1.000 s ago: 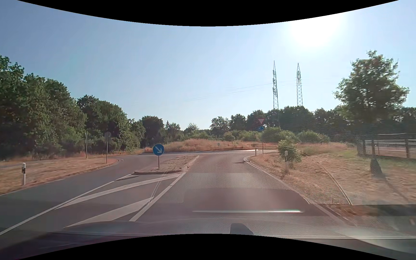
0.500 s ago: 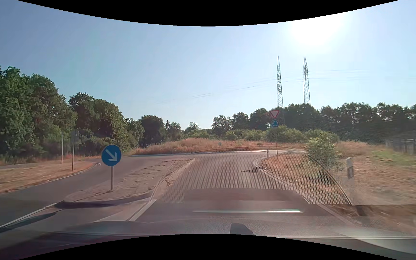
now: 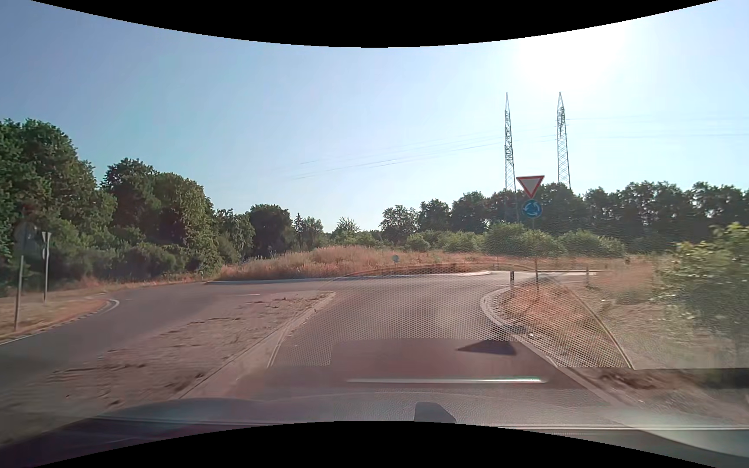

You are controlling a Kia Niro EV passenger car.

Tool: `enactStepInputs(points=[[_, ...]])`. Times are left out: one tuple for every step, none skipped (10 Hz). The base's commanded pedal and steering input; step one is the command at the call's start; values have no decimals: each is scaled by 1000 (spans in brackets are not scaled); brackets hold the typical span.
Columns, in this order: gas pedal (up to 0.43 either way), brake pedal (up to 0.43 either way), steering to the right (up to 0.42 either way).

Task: Follow the waypoints while adhering to traffic rules and regulations

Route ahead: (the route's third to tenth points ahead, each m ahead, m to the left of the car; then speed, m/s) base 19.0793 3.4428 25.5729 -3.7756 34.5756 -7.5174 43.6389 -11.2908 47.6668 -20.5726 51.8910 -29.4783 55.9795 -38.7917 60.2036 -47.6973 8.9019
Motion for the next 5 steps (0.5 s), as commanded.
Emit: enactStepInputs(points=[[0, 207, 18], [0, 207, 23], [0, 207, 30], [0, 189, 39], [0, 171, 47]])
